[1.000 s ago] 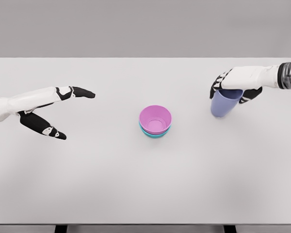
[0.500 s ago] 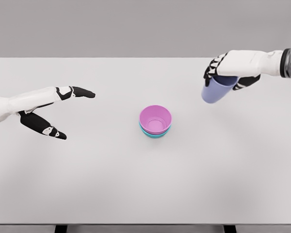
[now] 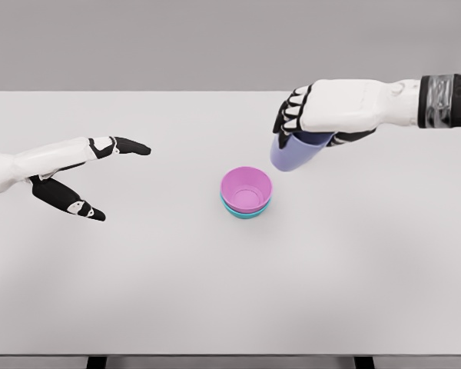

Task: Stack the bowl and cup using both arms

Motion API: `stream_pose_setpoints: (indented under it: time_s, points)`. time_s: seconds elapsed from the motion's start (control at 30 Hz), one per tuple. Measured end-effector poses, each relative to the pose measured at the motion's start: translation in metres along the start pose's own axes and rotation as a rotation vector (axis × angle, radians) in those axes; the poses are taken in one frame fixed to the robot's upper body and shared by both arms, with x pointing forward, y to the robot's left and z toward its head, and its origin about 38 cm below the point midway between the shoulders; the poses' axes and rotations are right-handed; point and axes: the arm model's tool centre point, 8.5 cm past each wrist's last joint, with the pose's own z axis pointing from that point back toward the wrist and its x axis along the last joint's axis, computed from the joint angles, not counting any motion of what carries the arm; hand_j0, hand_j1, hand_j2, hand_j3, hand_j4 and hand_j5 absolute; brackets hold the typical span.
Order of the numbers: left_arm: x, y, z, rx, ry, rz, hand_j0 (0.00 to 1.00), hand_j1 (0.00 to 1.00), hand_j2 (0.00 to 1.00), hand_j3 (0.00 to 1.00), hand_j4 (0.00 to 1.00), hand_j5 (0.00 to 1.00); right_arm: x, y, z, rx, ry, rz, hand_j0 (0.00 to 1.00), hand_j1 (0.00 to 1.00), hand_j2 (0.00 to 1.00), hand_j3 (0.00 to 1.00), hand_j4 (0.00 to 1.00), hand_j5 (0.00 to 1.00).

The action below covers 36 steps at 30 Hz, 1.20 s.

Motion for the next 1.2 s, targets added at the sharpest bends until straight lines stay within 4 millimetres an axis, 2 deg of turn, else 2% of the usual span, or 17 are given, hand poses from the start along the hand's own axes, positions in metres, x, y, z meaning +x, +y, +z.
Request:
stream_pose_setpoints:
  time_s: [0.17,0.27,0.47,0.87,1.13,1.17,1.2]
  points:
    - [0.000,0.000,0.000,0.000,0.000,0.000,1.00,1.00,1.00,1.00,1.00,1.00,0.019,-0.010,-0.022,-0.038,-0.082,0.015,0.62,0.62,0.62,0.62,0.62,0.62]
    - [0.000,0.000,0.000,0.000,0.000,0.000,1.00,1.00,1.00,1.00,1.00,1.00,0.031,-0.013,-0.029,-0.049,-0.119,0.030,0.63,0.63,0.63,0.63,0.63,0.63]
    - [0.000,0.000,0.000,0.000,0.000,0.000,1.00,1.00,1.00,1.00,1.00,1.00,0.044,-0.004,-0.049,-0.022,-0.176,0.022,0.64,0.64,0.64,0.64,0.64,0.64]
    - [0.000,0.000,0.000,0.000,0.000,0.000,1.00,1.00,1.00,1.00,1.00,1.00,0.023,0.013,-0.066,0.008,-0.142,-0.047,0.65,0.65,0.65,0.65,0.65,0.65]
    - [0.000,0.000,0.000,0.000,-0.001,0.000,1.00,1.00,1.00,1.00,1.00,1.00,0.020,0.019,-0.070,0.024,-0.133,-0.054,0.66,0.66,0.66,0.66,0.66,0.66]
    - [0.000,0.000,0.000,0.000,-0.001,0.000,1.00,1.00,1.00,1.00,1.00,1.00,0.019,0.020,-0.071,0.026,-0.132,-0.056,0.66,0.66,0.66,0.66,0.66,0.66]
    - [0.000,0.000,0.000,0.000,-0.001,0.000,1.00,1.00,1.00,1.00,1.00,1.00,0.018,0.021,-0.072,0.029,-0.131,-0.056,0.71,0.71,0.71,0.71,0.71,0.71]
